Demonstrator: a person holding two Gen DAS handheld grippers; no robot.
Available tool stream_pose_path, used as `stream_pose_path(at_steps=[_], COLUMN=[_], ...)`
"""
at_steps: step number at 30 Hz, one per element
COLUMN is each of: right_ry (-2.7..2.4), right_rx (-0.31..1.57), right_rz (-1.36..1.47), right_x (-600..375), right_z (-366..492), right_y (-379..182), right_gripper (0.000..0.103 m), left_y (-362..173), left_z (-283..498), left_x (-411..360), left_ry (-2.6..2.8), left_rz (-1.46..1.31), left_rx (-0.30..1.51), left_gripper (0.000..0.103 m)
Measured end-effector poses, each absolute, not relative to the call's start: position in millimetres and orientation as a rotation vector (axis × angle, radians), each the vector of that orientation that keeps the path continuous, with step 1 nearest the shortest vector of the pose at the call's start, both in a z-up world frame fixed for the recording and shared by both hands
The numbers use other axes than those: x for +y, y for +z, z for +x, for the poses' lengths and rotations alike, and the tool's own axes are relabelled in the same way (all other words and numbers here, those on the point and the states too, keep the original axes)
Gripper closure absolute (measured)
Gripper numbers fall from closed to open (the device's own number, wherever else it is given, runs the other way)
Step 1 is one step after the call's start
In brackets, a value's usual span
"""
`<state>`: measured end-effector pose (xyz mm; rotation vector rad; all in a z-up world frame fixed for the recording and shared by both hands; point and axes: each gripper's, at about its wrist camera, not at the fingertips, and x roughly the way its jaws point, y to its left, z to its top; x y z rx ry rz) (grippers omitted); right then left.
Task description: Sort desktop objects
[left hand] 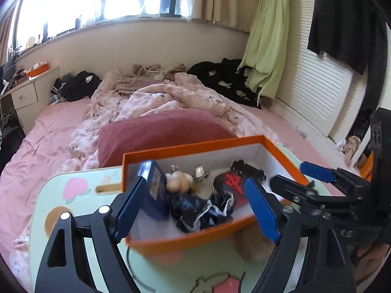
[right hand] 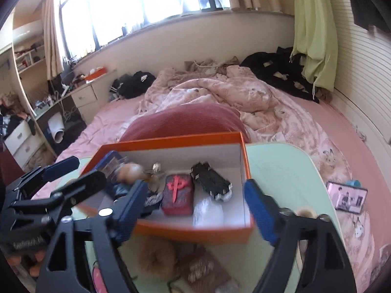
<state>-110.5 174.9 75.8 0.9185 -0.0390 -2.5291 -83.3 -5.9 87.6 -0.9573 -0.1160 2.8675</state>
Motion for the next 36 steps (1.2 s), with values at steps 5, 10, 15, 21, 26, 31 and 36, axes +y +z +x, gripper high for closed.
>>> stream_pose_path(at_steps=[5, 10, 15, 21, 26, 31, 36], right_ry=[-2.488, -2.441, -2.443, -2.4, -2.396, -2.409, -2.409], right_rx=[-0.011, 0.14, 0.292, 0.224, 0.252, 0.308, 0.307], right_rz=[0.867, 0.894, 0.899, 1.006, 1.003, 0.993, 0.994], right_x=[181, 172, 174, 183, 181, 179, 179], right_z=[-54, -6, 24, 18, 16, 17, 16], right_y=[72, 49, 26, 6, 5, 2, 2], right_gripper=[0.015, 0.015, 0.015, 0.014, 0.002, 0.0, 0.0], left_y=[77, 48, 23, 6, 3, 4, 4], left_z=[-42, -14, 8, 1, 0, 0, 0], left_x=[-9, -2, 14, 10, 13, 13, 12], left_ry=[2.846, 2.813, 2.824, 2.786, 2.776, 2.774, 2.775], left_rz=[-1.018, -1.14, -1.207, -1.332, -1.352, -1.348, -1.346], left_rx=[-0.146, -0.134, 0.038, -0.025, -0.015, -0.015, -0.016], left_gripper=[0.021, 0.021, 0.021, 0.017, 0.0, 0.0, 0.0])
